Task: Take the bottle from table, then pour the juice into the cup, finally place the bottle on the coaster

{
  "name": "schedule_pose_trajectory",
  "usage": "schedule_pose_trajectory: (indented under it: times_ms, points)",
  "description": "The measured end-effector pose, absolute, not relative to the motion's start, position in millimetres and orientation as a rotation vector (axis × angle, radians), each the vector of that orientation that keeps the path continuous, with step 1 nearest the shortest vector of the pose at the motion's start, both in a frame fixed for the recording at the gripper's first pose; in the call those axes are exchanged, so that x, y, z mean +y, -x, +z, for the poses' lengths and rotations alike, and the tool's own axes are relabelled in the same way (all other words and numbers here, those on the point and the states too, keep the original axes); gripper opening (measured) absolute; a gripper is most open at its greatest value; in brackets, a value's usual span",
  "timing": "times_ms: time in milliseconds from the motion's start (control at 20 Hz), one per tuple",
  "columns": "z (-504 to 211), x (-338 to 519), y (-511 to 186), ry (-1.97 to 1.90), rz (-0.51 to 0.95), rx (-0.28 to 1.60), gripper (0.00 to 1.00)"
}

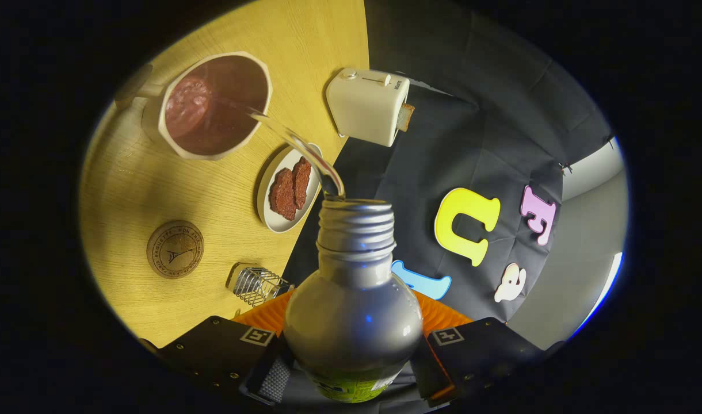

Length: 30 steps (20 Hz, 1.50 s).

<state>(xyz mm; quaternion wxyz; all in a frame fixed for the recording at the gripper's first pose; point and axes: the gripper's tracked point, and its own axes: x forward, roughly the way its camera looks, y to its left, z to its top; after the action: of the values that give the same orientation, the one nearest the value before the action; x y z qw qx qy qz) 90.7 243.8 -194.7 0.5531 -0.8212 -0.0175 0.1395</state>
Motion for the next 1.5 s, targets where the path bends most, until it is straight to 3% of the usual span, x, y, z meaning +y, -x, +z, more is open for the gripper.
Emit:
schedule_pose_trajectory:
  times_ms: [1500]
  points:
    - [-193.4,259.5,-97.0,2.17,0.422,-0.094,0.83]
